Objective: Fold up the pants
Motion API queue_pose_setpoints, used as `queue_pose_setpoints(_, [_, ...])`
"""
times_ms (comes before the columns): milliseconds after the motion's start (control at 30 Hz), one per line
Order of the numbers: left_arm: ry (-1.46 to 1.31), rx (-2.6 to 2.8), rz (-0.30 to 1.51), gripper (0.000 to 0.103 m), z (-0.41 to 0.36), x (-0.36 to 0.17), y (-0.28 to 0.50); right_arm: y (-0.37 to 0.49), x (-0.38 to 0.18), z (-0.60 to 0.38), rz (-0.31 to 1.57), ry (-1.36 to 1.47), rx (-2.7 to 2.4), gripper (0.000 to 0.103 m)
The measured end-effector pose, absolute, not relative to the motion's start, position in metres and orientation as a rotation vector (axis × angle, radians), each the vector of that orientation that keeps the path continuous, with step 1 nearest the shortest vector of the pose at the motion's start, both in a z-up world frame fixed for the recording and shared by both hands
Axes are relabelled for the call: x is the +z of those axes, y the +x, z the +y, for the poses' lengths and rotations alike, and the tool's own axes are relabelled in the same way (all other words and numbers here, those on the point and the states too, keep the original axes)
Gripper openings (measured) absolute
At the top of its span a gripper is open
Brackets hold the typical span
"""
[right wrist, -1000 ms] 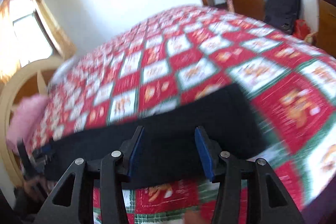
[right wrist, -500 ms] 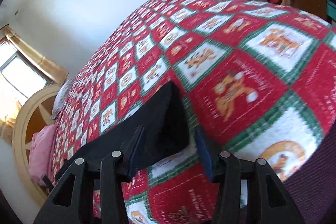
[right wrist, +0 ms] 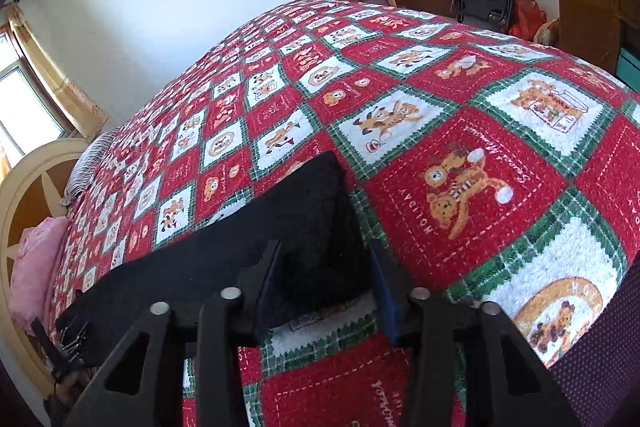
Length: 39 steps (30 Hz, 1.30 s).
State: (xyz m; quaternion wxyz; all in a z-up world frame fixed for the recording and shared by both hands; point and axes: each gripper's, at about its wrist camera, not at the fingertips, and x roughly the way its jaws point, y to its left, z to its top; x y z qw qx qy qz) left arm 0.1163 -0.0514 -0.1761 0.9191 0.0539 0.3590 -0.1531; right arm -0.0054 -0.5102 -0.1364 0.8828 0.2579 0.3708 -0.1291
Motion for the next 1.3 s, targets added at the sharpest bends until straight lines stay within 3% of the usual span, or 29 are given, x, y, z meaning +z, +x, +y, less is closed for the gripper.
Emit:
queue_pose_setpoints(33, [0.110,-0.315,0.739,0.101,-0.051,-0.176,0.116,-0.007,-0.137,-0.512,0.769,0.554,-0.252,0.017])
queue_pose_setpoints(233, [0.072,-0.331,0.750,0.101,-0.049,-0.172,0.115,-0.010,-0.131,-0.507,0.705,0.579,-0.231,0.015])
queue_pose_setpoints(733, [0.004,-0.460,0.710,0.100,-0.057,-0.145,0.102,0.023,-0.061,-0.353,0.593,0.161,-0.091,0.015])
queue_pose_setpoints(1000, [-0.053,-0.557,0.759,0.099,-0.071,-0.149,0.108,0.055,-0.090,-0.274,0.661,0.038,0.055,0.015])
queue_pose_setpoints(1300, [0.015,-0.661,0.819,0.089,-0.108,-0.159,0.108,0.072,-0.153,-0.215,0.793,-0.065,0.154,0.015])
